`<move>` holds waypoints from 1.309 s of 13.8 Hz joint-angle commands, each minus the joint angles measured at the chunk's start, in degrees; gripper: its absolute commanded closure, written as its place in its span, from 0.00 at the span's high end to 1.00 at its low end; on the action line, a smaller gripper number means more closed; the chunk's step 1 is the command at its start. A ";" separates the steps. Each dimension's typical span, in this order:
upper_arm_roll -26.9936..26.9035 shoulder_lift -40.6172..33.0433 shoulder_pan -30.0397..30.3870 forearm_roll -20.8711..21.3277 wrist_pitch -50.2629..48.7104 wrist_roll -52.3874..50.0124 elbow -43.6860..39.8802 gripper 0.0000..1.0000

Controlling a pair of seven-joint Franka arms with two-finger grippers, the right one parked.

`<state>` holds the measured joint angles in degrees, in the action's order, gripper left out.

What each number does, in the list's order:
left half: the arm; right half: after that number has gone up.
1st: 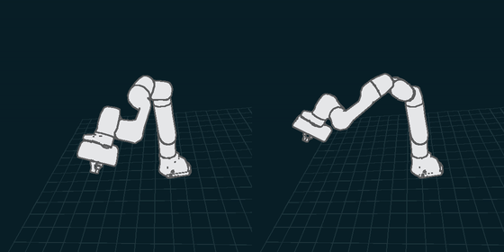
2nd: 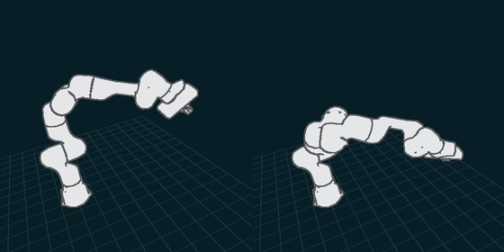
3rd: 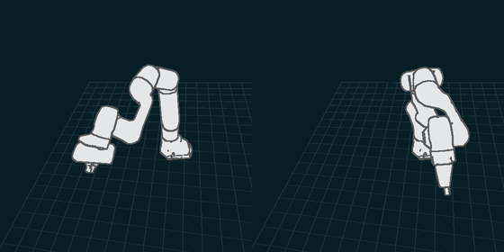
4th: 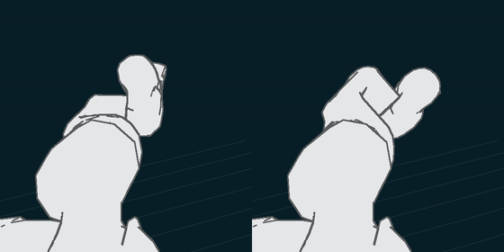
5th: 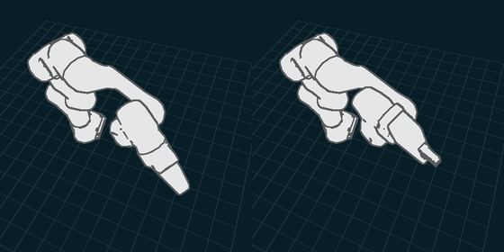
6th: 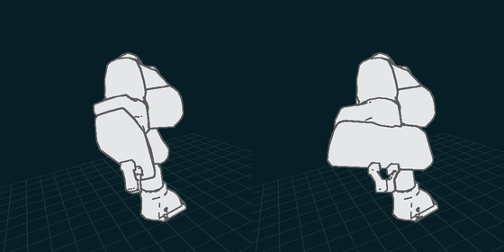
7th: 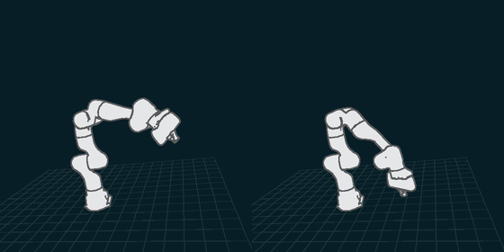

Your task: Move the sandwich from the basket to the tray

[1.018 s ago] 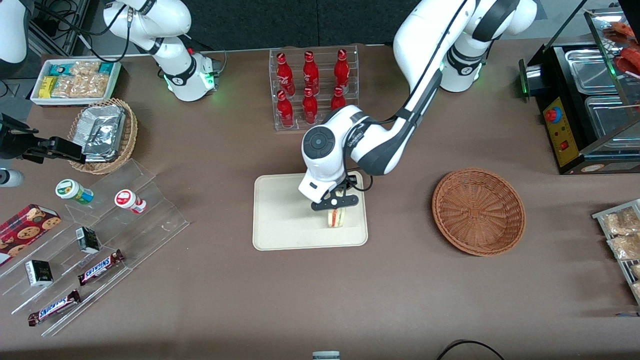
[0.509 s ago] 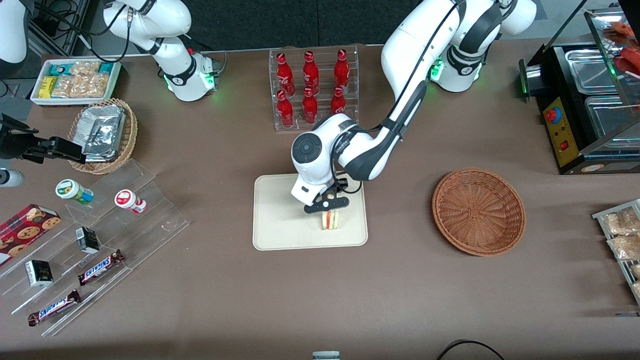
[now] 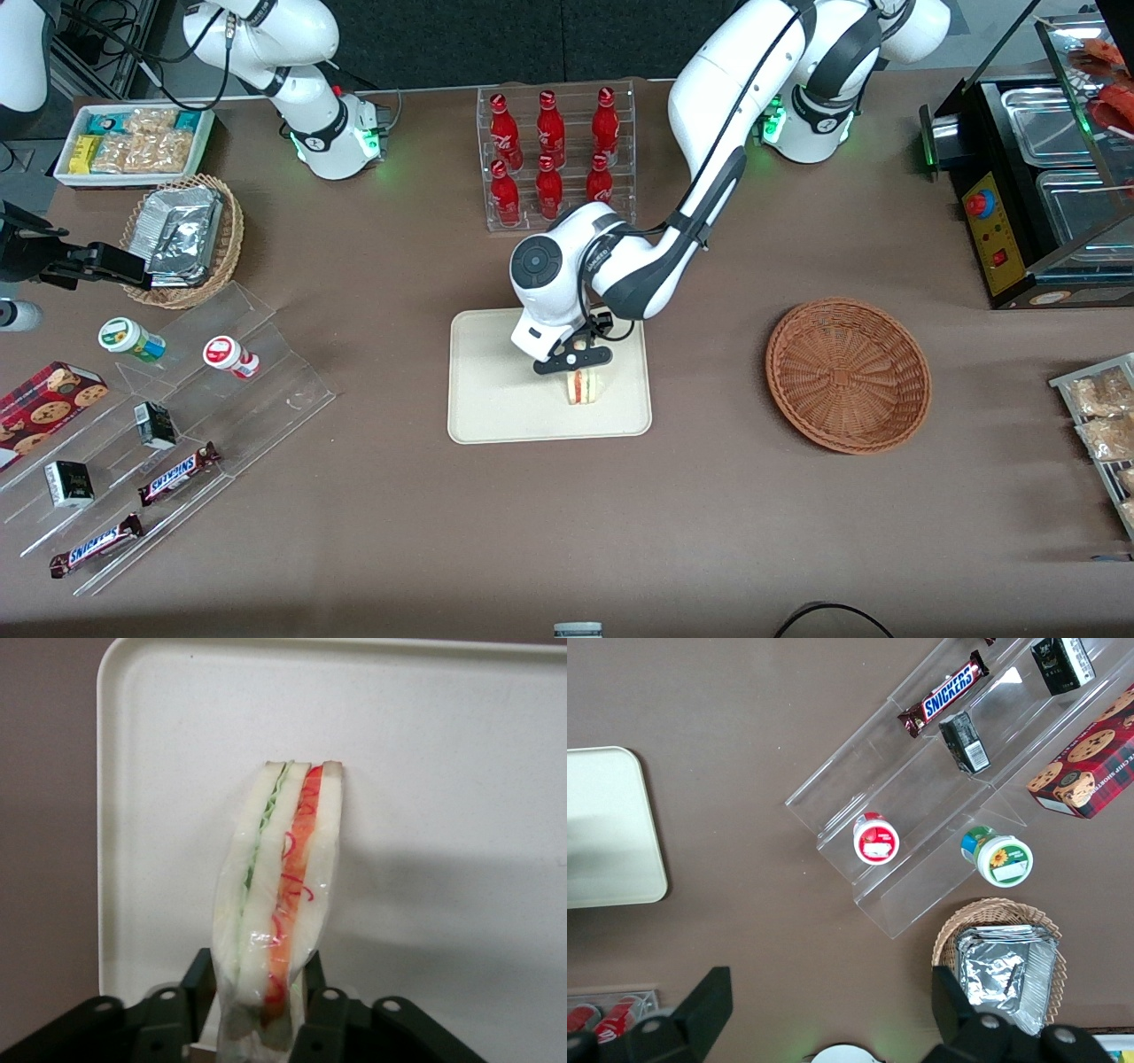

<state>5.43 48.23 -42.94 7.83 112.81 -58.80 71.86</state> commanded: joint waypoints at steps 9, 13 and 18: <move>-8.23 -17.97 1.35 -0.17 -15.75 -4.48 -1.38 1.00; -8.33 -27.90 8.55 -0.80 -25.97 -0.28 2.04 1.00; -8.42 -36.62 17.16 -4.48 -30.37 13.50 7.41 1.00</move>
<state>-3.45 15.69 -28.61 4.93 83.10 -50.41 74.95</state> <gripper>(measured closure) 0.000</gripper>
